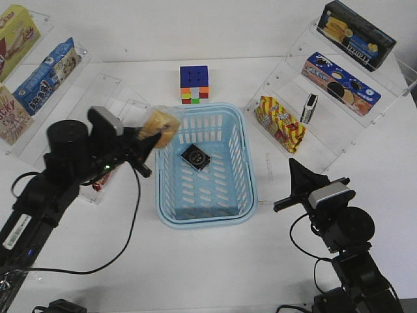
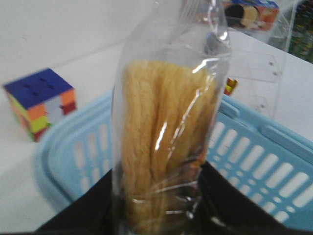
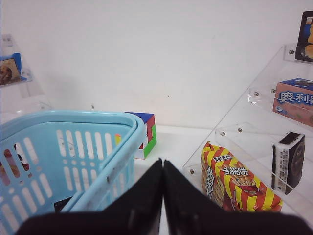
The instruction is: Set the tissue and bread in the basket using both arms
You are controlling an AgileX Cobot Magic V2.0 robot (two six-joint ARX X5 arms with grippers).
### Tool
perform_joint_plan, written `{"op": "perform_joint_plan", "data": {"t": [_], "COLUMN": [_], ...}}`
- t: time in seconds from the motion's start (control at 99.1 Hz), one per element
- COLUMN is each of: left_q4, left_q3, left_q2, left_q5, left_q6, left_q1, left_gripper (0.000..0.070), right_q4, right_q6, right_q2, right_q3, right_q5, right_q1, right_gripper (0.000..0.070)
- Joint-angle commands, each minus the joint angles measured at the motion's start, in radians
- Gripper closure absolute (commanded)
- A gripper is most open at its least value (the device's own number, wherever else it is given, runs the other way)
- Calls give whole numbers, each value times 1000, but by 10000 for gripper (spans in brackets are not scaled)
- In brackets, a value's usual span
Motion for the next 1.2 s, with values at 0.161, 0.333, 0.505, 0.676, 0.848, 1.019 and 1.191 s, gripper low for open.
{"op": "perform_joint_plan", "data": {"t": [0.161, 0.333, 0.505, 0.676, 0.848, 1.019, 1.191], "left_q4": [2, -2, -31, -126, -196, -22, 263], "left_q3": [13, 13, 13, 13, -18, -302, -623], "left_q2": [73, 59, -20, -127, -241, -429, -593], "left_q5": [13, 3, -160, -436, -496, -506, -505], "left_q6": [-33, -39, -41, -42, -46, -49, -74], "left_q1": [-142, -142, -100, -74, -25, 20, 43], "left_gripper": [234, 224, 696, 700, 699, 700, 699], "right_q4": [3, -8, -12, -11, -11, -11, -11], "right_q6": [8, 7, 7, 6, 6, 6, 6], "right_q2": [3, 3, 3, 2, 2, 2, 2], "right_q3": [11, 11, 11, 11, 11, 11, 11], "right_q5": [3, 3, 3, 3, 3, 3, 3], "right_q1": [5, 5, 5, 5, 5, 5, 5], "right_gripper": [700, 700, 700, 700, 699, 699, 699]}}
